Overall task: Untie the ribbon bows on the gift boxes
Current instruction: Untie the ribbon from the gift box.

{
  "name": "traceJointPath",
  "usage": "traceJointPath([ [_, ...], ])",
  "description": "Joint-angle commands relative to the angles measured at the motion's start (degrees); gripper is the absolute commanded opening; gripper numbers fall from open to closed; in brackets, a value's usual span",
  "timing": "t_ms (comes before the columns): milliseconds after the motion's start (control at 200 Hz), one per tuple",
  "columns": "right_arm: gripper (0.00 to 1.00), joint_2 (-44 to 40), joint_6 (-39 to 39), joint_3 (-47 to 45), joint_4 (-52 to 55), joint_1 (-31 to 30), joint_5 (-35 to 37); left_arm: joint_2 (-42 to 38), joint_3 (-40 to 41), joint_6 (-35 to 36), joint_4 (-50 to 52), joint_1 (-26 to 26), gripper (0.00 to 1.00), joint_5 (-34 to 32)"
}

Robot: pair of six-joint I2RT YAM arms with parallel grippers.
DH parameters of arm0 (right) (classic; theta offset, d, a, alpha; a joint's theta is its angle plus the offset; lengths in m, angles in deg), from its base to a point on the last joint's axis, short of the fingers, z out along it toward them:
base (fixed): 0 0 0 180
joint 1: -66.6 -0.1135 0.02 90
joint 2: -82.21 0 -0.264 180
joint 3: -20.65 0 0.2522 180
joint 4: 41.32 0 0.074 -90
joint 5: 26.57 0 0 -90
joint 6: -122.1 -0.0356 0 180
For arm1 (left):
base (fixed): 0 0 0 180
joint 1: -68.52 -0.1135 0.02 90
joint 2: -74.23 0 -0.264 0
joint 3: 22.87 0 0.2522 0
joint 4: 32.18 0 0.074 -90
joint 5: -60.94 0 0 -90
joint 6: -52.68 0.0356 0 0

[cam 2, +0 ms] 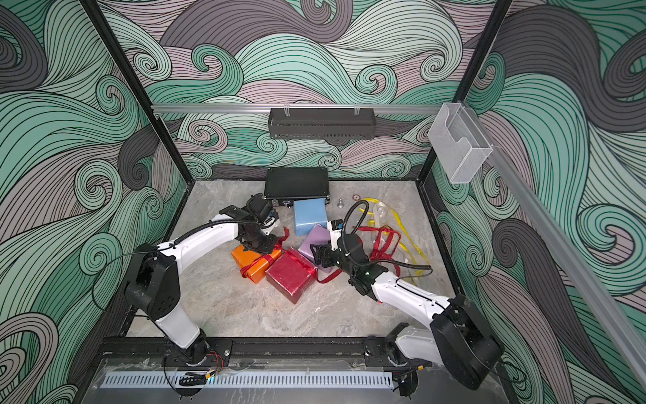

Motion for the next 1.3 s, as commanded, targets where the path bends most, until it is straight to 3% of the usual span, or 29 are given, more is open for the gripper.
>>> traceJointPath([
  [0,0.77,0.12,0.49,1.15,-0.06,-0.30,-0.05,-5.59,0.68,-1.58,-2.43,0.43,0.00,-2.34],
  [130,0.77,0.12,0.59,1.23,0.01,-0.30,0.03,-11.40,2.65,-4.64,-5.30,0.38,0.00,-9.65],
  [345,0.78,0.47,0.54,1.48,0.29,-0.30,-0.22,-24.31,9.17,-9.48,-12.15,0.27,0.00,-26.97],
  [410,0.78,0.56,0.56,1.60,0.38,-0.30,-0.28,-28.10,11.84,-12.12,-14.41,-0.01,0.00,-34.33],
  [520,0.78,0.81,0.49,1.76,0.47,-0.30,-0.43,-32.90,14.69,-19.11,-13.37,-2.45,0.00,-41.10],
  [630,0.78,1.22,0.45,1.99,0.65,-0.30,-0.82,-35.12,16.95,-26.61,-10.93,-7.71,0.00,-39.73],
  [836,0.78,3.03,0.59,3.19,1.34,-0.30,-2.58,-30.86,20.82,-38.11,-5.80,-22.89,0.00,-26.00],
  [986,0.78,4.15,0.63,3.87,1.78,-0.30,-3.44,-27.42,22.30,-42.67,-3.64,-30.43,0.00,-21.19],
  [1296,0.78,5.51,0.92,4.88,2.70,-0.39,-4.22,-31.31,29.03,-45.49,-6.57,-44.15,0.04,-14.73],
])
